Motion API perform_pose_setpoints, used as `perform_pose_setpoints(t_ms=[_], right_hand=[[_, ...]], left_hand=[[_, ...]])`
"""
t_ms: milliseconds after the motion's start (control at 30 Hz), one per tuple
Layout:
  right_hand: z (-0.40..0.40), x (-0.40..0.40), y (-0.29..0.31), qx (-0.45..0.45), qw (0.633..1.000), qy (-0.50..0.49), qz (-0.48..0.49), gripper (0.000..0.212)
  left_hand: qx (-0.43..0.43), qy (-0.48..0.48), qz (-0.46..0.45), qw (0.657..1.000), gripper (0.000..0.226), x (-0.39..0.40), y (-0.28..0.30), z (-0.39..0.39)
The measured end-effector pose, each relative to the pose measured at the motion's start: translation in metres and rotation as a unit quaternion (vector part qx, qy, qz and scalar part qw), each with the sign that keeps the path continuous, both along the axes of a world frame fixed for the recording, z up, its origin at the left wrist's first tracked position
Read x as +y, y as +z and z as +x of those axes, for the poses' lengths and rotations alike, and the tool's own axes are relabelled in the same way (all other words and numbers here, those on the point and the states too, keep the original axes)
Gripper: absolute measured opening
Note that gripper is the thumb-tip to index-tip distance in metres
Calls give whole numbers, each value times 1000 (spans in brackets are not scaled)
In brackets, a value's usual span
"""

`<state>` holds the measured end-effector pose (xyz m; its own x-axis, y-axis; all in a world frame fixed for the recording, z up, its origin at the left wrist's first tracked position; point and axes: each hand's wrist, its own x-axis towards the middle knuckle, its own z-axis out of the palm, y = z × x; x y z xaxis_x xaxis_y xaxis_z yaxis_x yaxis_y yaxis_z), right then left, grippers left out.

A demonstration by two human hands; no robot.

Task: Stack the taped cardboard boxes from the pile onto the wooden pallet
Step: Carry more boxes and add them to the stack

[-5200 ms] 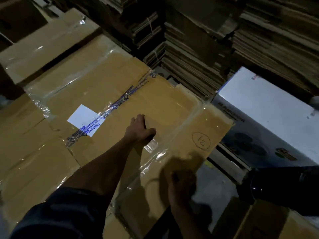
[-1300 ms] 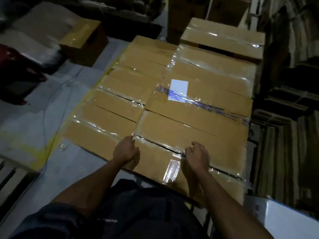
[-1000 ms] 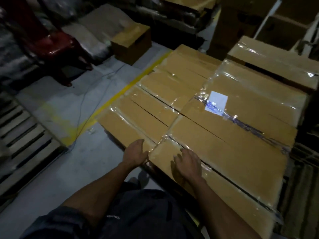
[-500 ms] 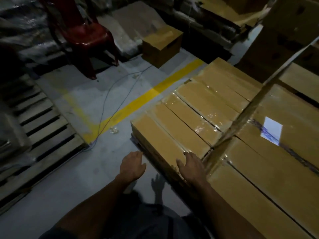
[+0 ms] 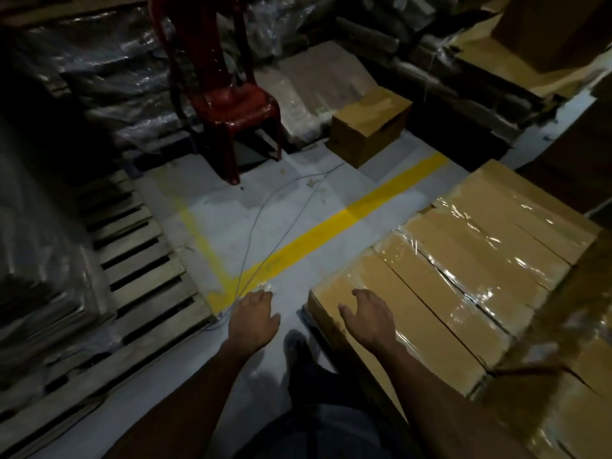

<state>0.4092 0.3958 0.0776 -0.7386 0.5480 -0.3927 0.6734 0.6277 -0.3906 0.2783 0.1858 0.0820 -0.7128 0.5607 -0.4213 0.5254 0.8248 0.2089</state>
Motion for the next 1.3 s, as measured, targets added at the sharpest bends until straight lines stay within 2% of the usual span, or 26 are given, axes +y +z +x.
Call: perform_pose_setpoints(t_ms=[100,267,400,567,833,1000,1167,1300], right_hand=[[-54,19,-8,3,1000,4,6,56],[-149,56,-5,3,1000,21,2,59],[-216,81,5,8,1000,26,8,60],[-286,106,5,5,1000,13,15,61],[-407,140,-26,-11,996,-87,33,62],[-488,153,-13,-23,985,-169,24,63],[-542,182,7,-14,972,-233,28,61],[-564,218,5,-12,959,-281,20,61]], left_hand=[[17,12,16,1000,65,14,-3,-55],[23,36,13,999,79,49,8,-147],[39,54,58,996,86,77,17,-213],[24,41,46,998,79,108,18,-293],[17,-79,22,996,71,175,-15,-464],[-5,-151,11,988,56,219,-12,-569],[-21,-203,1,979,69,269,6,-638],[-18,-241,-10,970,59,323,5,-672]])
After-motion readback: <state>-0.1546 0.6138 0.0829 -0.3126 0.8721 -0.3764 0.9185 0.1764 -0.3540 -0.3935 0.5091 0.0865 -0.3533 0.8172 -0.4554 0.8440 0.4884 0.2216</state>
